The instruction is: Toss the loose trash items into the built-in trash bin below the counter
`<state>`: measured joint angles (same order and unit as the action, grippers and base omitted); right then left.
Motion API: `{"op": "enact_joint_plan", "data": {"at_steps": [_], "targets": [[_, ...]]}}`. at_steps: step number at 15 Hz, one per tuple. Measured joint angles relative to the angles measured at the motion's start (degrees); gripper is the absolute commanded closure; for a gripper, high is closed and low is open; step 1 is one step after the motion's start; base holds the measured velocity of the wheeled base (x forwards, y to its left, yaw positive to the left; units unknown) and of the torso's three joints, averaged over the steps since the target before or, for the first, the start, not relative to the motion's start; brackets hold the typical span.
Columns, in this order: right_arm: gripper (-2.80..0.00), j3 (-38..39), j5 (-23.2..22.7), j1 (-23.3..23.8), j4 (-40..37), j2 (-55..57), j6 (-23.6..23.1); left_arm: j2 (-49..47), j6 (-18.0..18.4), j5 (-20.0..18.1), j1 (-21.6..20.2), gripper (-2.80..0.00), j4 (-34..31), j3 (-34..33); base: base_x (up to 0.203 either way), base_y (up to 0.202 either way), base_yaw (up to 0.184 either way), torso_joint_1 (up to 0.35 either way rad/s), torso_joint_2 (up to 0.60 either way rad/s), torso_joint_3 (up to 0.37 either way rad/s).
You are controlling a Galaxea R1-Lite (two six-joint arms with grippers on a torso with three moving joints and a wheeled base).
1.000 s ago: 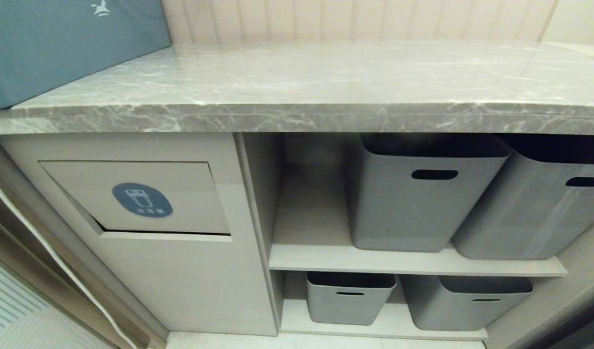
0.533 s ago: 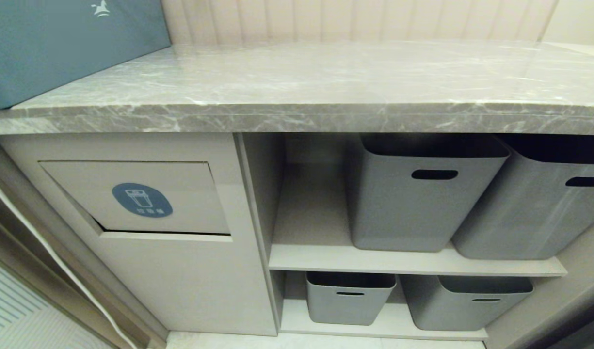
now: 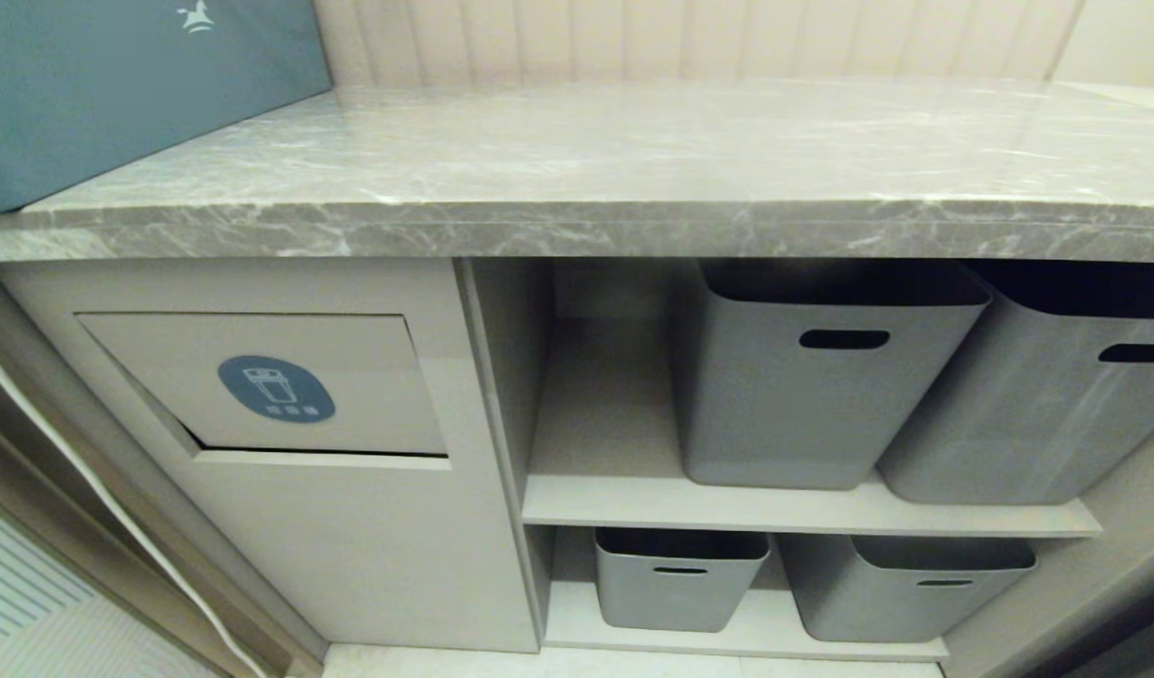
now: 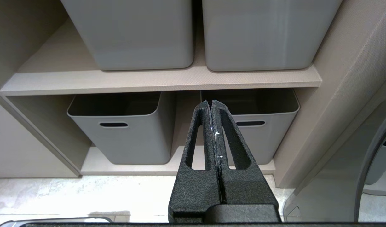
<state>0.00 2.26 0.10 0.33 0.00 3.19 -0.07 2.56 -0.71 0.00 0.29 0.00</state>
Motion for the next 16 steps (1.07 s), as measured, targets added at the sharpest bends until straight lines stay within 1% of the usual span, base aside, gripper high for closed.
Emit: {"op": "enact_joint_plan", "data": {"at_steps": [16], "targets": [[0.0, 0.0, 0.01, 0.0, -0.01, 0.0, -0.26, 0.0, -0.66, 0.05, 0.0, 0.0, -0.13, 0.0, 0.0, 0.0, 0.0, 0.0, 0.0, 0.0]]}}
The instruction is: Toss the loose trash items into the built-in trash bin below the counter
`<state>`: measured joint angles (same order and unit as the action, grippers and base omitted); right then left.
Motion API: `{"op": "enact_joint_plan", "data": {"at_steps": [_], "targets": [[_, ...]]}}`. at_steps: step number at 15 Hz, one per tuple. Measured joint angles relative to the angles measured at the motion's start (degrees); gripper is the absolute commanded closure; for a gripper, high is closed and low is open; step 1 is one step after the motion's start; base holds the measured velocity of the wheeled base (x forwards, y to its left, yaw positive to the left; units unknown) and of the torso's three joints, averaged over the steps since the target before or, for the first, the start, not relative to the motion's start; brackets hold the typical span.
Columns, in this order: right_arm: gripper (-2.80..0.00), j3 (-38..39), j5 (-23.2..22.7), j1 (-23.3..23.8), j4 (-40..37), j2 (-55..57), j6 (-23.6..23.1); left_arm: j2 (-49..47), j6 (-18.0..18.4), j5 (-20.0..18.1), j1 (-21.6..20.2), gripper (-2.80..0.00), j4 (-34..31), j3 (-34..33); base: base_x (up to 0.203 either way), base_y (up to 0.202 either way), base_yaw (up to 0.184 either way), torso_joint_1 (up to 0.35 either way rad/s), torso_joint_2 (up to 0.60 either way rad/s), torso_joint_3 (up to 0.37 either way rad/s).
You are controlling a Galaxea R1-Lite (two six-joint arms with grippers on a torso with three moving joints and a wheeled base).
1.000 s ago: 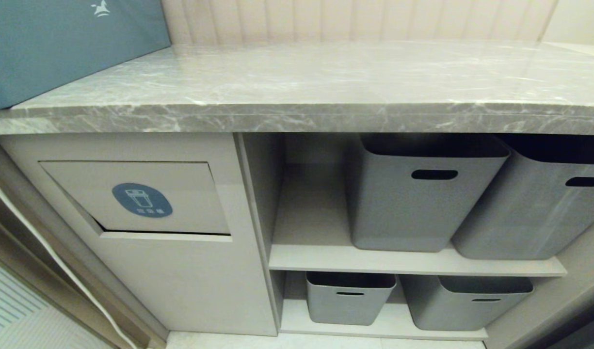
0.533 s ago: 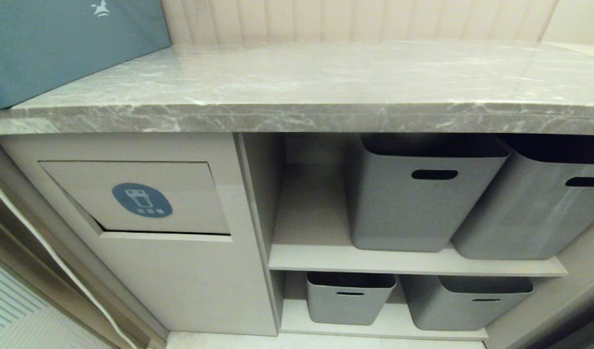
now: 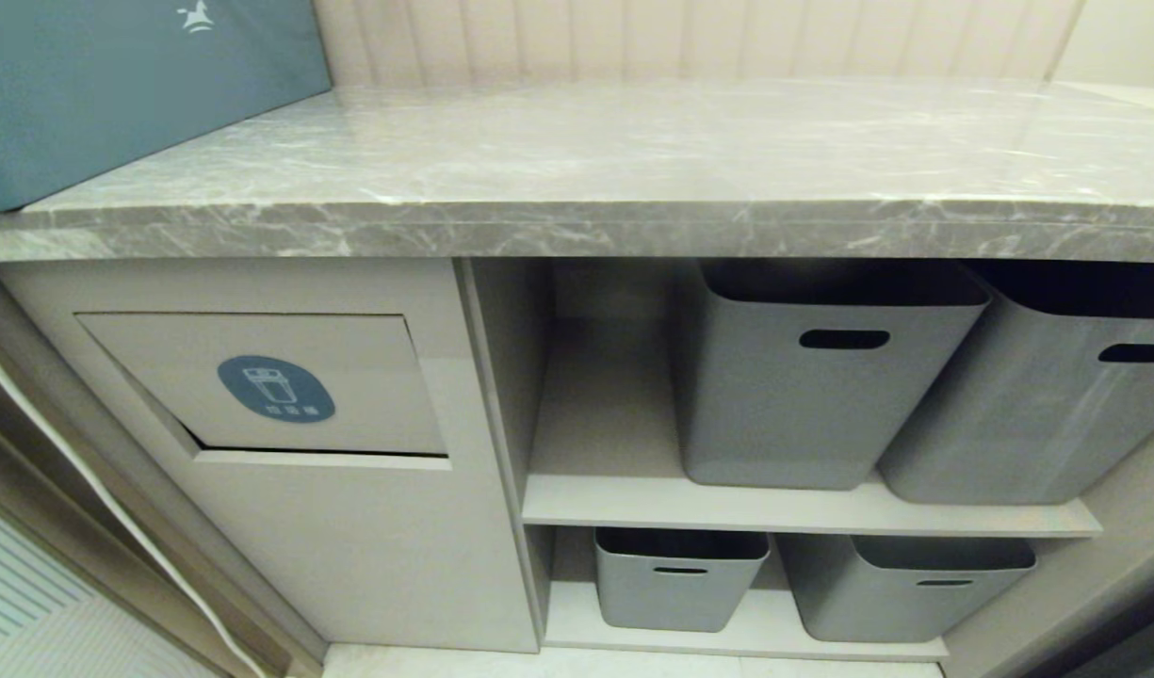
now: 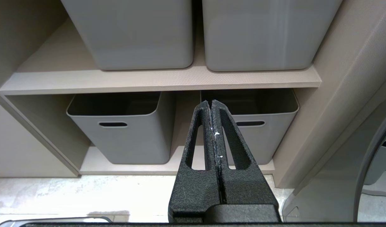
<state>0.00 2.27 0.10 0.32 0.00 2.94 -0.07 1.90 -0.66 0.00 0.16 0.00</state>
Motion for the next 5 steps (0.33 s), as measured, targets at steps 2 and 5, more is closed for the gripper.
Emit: {"op": "enact_joint_plan", "data": {"at_steps": [2, 5], "targets": [[0.0, 0.0, -0.01, 0.0, -0.01, 0.0, 0.23, 0.0, -0.33, 0.09, 0.0, 0.0, 0.05, 0.0, 0.0, 0.0, 0.0, 0.0, 0.0, 0.0], [0.0, 0.0, -0.01, 0.0, -0.01, 0.0, 0.26, 0.0, -3.75, 0.63, 0.0, 0.0, 0.11, 0.0, 0.0, 0.0, 0.0, 0.0, 0.0, 0.0]]}}
